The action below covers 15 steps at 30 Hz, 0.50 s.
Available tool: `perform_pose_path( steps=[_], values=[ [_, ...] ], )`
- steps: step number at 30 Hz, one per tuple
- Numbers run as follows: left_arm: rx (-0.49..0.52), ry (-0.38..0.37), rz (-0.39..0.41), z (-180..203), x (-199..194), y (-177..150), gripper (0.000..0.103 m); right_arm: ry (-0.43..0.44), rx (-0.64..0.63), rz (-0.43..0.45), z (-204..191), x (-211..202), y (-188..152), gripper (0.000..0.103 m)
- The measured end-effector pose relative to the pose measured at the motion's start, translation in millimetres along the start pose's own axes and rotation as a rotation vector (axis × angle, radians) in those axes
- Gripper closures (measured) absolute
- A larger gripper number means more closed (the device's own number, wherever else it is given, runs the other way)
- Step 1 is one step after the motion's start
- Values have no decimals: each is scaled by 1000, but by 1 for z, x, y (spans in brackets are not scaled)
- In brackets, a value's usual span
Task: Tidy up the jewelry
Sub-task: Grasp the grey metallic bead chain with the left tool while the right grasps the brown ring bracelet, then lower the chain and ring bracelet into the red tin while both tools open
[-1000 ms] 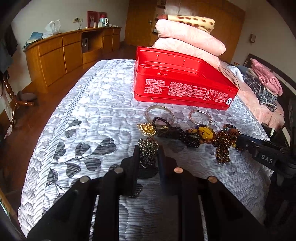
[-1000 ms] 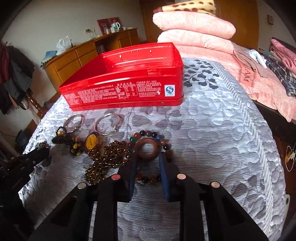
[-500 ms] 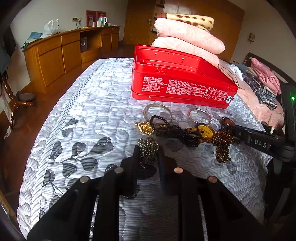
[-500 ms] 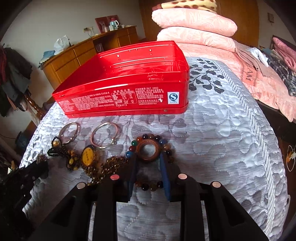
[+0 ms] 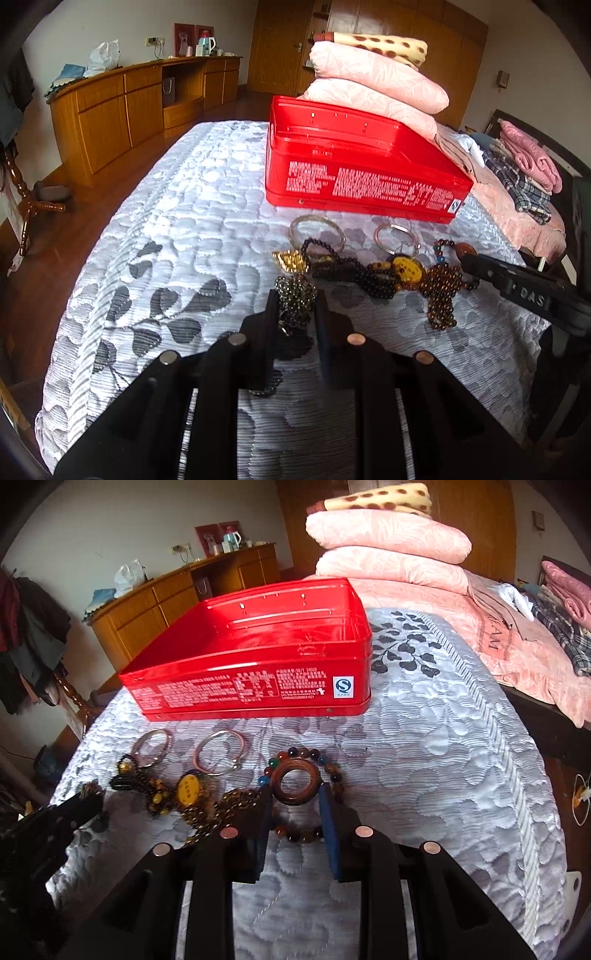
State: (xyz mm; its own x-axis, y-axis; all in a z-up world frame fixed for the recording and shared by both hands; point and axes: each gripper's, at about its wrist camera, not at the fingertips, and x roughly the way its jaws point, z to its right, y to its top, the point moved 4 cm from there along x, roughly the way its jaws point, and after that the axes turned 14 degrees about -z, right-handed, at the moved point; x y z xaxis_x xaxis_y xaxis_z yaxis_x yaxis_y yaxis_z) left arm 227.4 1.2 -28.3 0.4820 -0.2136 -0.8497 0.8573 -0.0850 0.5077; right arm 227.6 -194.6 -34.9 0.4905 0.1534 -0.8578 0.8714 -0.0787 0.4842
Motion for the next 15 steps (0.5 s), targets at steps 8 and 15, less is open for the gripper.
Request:
perform_pose_path(
  steps=[8, 15],
  values=[
    [12, 7, 48, 5, -14, 12, 85, 9, -10, 85, -4, -29, 9, 77],
    [26, 6, 112, 17, -27, 39, 85, 22, -24, 142, -12, -41, 30, 77]
  ],
)
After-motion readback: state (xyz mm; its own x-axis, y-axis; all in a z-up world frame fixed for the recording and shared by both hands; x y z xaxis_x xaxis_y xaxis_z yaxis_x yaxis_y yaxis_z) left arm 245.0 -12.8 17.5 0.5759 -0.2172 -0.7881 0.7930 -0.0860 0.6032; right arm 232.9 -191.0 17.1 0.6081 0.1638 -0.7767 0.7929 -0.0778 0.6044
